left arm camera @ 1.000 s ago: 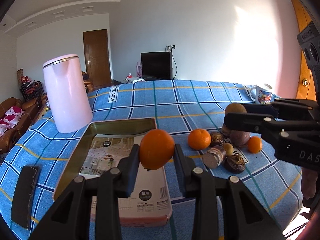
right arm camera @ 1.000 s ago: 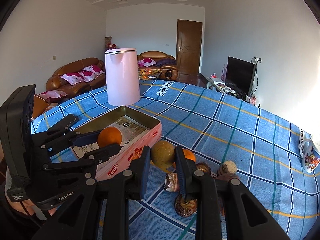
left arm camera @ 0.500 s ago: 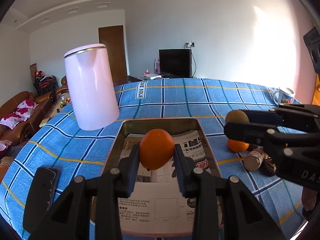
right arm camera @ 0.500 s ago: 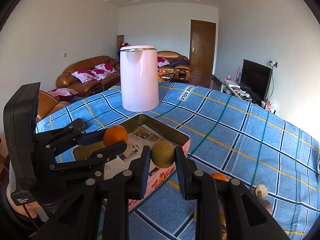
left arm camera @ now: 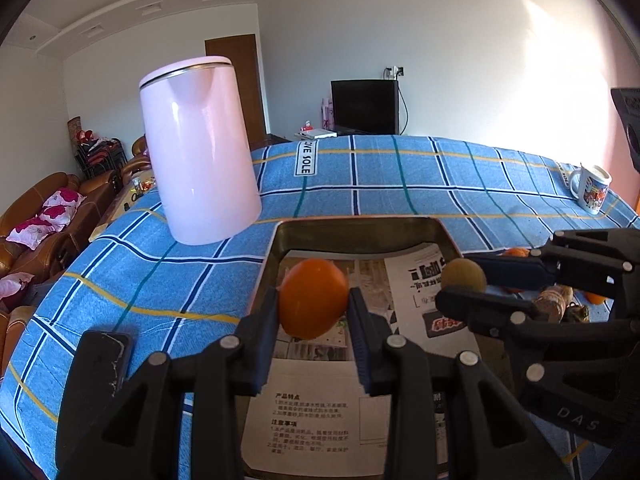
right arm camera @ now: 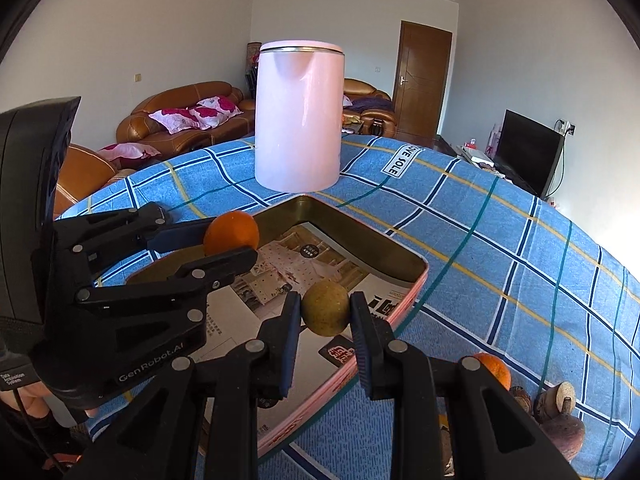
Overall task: Organize fruits
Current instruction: 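Carry both fruits over the pink tin and open both grippers to drop them, then grasp the round brown biscuit with the left gripper while the right gripper grasps an orange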
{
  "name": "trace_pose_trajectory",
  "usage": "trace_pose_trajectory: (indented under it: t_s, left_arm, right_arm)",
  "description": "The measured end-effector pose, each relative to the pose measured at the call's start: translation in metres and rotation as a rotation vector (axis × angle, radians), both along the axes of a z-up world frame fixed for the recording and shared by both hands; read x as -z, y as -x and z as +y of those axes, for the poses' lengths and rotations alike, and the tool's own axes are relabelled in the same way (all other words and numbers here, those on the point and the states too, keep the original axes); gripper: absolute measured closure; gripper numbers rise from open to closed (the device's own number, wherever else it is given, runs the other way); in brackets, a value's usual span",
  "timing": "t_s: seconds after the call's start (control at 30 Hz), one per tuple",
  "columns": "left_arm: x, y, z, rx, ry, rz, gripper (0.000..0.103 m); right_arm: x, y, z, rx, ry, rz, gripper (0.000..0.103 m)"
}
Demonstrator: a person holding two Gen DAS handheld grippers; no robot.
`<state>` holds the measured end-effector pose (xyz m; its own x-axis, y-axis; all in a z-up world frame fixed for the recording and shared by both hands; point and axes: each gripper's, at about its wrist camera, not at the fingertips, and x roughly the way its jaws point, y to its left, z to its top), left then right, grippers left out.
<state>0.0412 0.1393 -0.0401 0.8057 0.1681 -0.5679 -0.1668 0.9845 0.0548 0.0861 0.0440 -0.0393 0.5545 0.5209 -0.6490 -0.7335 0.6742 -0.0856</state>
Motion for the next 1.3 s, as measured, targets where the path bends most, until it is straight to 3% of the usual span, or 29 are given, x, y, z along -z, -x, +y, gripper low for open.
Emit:
trace_pose_trajectory:
  t_s: [0.27,0.37,0.5,0.6,0.7,0.9,1.1,1.3]
  left_arm:
    - [0.001,-0.002,0.003,-0.017,-0.008,0.018,0.068]
    - [-0.001,0.0,0.004,-0.03,-0.01,0.001,0.062]
    - [-0.005,0.006,0.003,-0.037,-0.003,-0.024,0.054]
    - [-0.014,0.016,-0.001,-0.039,0.008,-0.07,0.046]
    - [-0.024,0.024,-0.013,-0.026,0.024,-0.116,0.034]
    - [-0.029,0.026,-0.067,0.109,0.032,-0.126,0.034]
    - [-0.015,0.01,-0.123,0.231,0.022,-0.064,0.034]
    - [-0.004,-0.006,-0.152,0.278,0.003,0.016,0.034]
  right_arm:
    - [0.014,-0.001,0.011,-0.012,0.05,0.023,0.076]
    - [0.017,-0.001,0.011,-0.006,0.046,0.03,0.076]
    - [0.014,0.002,0.007,-0.003,0.019,0.014,0.046]
    - [0.007,0.01,-0.002,0.009,0.006,-0.003,0.044]
    - [-0.004,0.016,-0.03,0.047,-0.025,-0.033,0.043]
    - [-0.017,0.018,-0.121,0.234,-0.064,-0.074,0.04]
    - [-0.006,0.004,-0.21,0.482,-0.074,-0.034,0.04]
    - [0.002,-0.005,-0.233,0.515,-0.091,0.013,0.04]
